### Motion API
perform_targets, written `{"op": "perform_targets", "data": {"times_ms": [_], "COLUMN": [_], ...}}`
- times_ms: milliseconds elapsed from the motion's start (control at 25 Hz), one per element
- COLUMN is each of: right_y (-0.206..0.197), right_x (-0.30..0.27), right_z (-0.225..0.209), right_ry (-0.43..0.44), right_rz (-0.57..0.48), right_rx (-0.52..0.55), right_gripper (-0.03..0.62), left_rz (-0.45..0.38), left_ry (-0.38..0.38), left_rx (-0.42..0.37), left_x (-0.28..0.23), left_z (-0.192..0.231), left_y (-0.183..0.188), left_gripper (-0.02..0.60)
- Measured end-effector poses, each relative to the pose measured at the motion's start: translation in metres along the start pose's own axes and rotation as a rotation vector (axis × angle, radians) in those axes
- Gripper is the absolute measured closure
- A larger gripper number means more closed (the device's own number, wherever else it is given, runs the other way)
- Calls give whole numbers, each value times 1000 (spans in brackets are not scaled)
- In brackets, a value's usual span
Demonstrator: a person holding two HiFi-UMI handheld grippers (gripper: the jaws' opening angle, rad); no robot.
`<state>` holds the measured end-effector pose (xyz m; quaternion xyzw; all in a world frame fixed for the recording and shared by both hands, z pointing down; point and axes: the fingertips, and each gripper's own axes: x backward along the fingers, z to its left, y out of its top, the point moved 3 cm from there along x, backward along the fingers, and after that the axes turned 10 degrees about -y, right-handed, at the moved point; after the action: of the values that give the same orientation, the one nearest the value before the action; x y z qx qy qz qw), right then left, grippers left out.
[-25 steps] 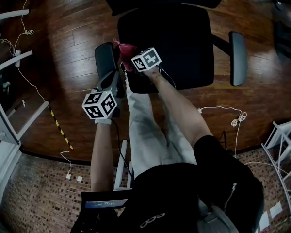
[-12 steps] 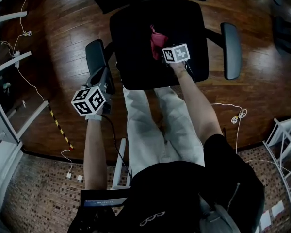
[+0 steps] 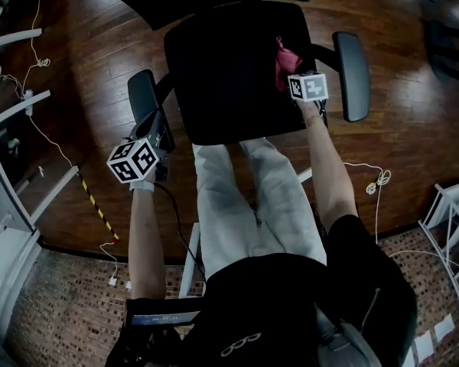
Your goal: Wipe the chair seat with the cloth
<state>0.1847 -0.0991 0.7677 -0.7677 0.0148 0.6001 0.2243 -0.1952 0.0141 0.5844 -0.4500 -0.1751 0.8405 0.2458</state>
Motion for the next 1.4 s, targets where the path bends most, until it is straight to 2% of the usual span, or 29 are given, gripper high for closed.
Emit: {"op": "perform_targets", "data": {"times_ms": [240,480,560,680,760,880,1120,1400], "right_y": [-13,-31,-38,-44,-45,-45,-42,-40], "right_x": [32,59,58,41,25,-1,-29,-41], "right_z": [-47,-70,-66,-43,-16,40,143,259], "right_ry": [-168,-467,-489,-435,-367,-227,-97,81], "right_rz": [-14,-5,3,30,51,70,57,20], "right_rx": [-29,54,59,70,79,85,175,240], "right_gripper": [525,525,525,525,525,525,525,525], "left_rz": [1,14,21,34,41,50,61,47], "left_ry": [-12,-28,-42,-63,-69,-87,-141,-155], "left_rx": [6,-8,-9,-14,-23,-29,-5,-45], "left_x": [2,-3,-2,-4,-4,-4,-6,-1], "left_z": [0,-6,-8,-11,-11,-9,-13,-14], "left_y": [0,-1,-2,-3,-4,-4,-3,-2], "left_gripper": [588,588,588,588,588,588,588,588]}}
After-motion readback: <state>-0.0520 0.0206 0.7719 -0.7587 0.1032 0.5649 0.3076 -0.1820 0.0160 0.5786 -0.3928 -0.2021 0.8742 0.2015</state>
